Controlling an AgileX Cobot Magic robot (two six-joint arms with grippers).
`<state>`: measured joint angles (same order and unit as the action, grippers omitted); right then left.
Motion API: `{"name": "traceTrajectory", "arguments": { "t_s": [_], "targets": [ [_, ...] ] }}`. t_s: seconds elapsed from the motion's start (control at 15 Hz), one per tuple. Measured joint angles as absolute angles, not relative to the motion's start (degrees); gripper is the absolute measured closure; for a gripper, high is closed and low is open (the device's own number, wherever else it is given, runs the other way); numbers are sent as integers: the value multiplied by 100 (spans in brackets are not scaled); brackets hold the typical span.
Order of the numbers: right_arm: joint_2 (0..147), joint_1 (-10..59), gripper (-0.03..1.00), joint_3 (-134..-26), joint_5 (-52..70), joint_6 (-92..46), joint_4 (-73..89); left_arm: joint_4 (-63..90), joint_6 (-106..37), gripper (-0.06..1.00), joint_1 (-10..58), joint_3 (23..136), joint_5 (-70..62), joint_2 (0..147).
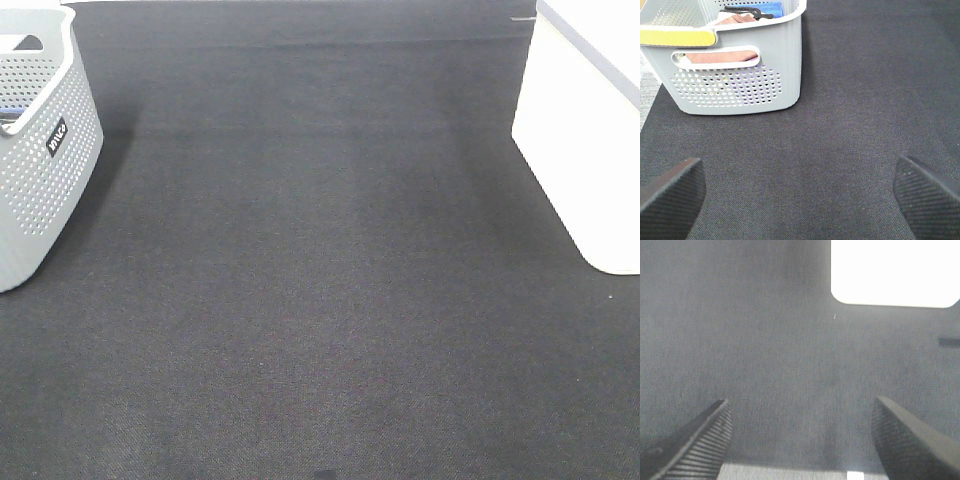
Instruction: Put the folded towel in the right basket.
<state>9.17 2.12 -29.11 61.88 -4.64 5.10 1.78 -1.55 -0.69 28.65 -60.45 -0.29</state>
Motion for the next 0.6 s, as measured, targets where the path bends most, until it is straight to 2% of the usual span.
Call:
{"name": "traceTrajectory", "arguments": {
  "t_s": [0.6],
  "targets": [
    [905,138,24,-2911,6136,-487,510,178,-155,-3,-69,2865,-6045,-29]
  ]
}}
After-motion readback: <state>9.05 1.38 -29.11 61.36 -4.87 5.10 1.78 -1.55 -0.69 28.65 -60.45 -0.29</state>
